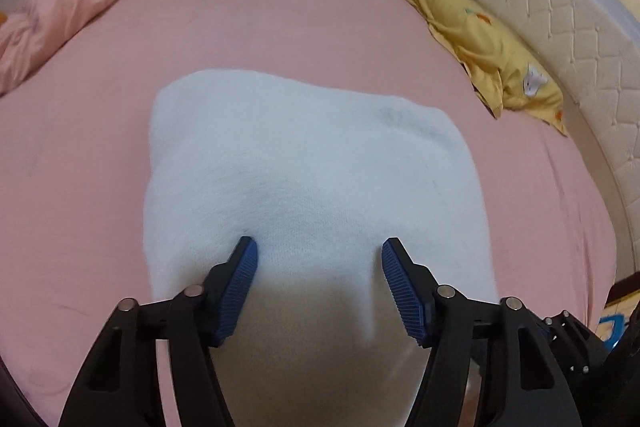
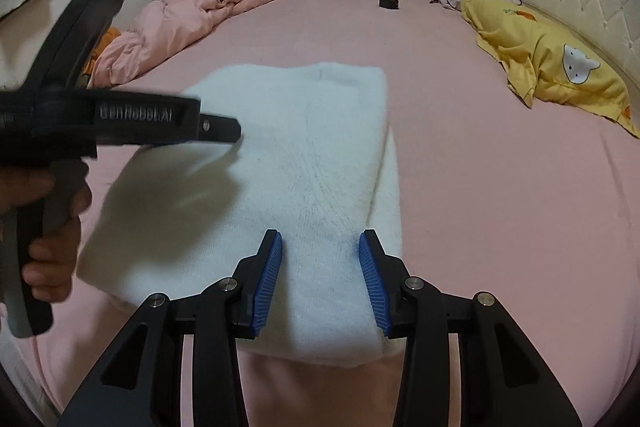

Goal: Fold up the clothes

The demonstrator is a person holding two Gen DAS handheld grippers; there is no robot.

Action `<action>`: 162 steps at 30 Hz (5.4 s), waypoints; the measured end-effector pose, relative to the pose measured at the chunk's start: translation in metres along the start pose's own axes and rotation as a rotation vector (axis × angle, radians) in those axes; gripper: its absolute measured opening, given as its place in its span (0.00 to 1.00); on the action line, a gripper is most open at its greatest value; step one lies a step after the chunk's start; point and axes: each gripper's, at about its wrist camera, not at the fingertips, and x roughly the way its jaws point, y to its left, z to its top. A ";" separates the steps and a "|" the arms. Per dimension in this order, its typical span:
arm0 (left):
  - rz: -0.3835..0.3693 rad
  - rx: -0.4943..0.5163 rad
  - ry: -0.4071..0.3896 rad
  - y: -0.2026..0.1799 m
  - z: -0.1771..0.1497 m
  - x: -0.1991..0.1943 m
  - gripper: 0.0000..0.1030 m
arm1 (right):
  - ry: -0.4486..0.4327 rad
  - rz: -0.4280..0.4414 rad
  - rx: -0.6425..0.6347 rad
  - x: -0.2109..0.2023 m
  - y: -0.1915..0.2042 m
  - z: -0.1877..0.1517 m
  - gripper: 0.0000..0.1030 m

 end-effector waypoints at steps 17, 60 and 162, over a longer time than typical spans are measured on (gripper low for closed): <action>0.087 -0.033 -0.075 0.044 -0.052 -0.032 0.66 | -0.006 0.158 0.185 -0.012 -0.030 -0.006 0.42; 0.192 0.078 -0.241 0.033 -0.160 -0.039 0.24 | 0.152 0.554 0.624 0.012 -0.104 0.015 0.47; 0.384 -0.296 -0.229 0.075 -0.285 -0.169 0.87 | 0.102 -0.146 0.051 0.008 0.073 -0.044 0.79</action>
